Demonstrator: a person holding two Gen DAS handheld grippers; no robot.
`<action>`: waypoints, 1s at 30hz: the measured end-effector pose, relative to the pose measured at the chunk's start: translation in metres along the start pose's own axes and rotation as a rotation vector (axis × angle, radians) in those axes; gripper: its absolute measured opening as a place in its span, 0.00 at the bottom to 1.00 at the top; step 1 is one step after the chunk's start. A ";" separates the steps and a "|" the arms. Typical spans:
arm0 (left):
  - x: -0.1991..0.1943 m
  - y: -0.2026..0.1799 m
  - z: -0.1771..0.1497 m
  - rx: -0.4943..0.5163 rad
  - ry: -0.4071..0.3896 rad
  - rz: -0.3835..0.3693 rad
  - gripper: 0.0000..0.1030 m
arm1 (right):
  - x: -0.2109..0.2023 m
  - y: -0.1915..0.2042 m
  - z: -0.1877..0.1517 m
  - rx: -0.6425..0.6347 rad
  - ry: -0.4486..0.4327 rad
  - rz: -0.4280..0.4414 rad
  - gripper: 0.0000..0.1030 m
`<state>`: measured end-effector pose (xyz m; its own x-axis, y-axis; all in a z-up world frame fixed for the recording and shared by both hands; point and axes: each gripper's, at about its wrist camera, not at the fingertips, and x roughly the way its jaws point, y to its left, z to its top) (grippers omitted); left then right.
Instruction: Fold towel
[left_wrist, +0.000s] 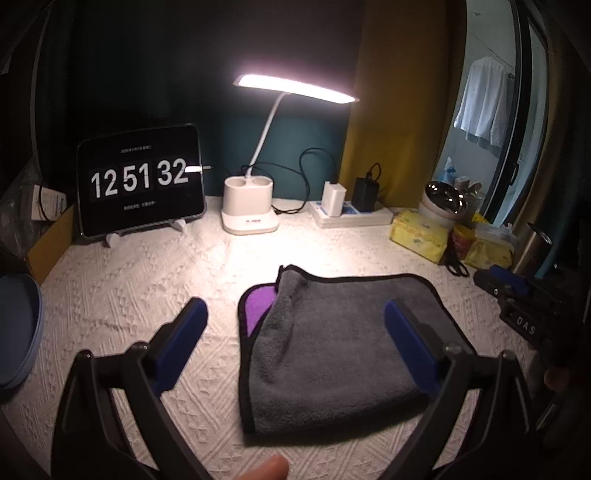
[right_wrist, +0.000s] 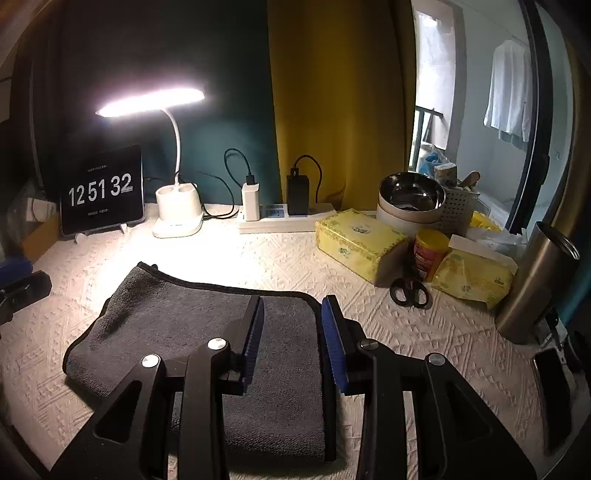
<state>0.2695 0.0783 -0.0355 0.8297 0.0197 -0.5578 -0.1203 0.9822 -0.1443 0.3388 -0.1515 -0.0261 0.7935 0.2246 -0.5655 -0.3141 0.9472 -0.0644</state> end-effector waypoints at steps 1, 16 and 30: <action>-0.003 0.000 -0.001 0.000 -0.003 0.001 0.95 | -0.003 0.001 -0.001 -0.001 -0.002 0.000 0.34; -0.046 -0.004 -0.019 0.024 -0.054 0.033 0.95 | -0.048 0.005 -0.013 -0.010 -0.030 0.001 0.34; -0.085 -0.011 -0.041 0.054 -0.090 0.050 0.95 | -0.088 0.015 -0.034 -0.046 -0.065 0.043 0.34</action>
<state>0.1781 0.0586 -0.0205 0.8696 0.0828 -0.4868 -0.1347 0.9882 -0.0725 0.2462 -0.1651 -0.0053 0.8105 0.2801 -0.5144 -0.3707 0.9253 -0.0801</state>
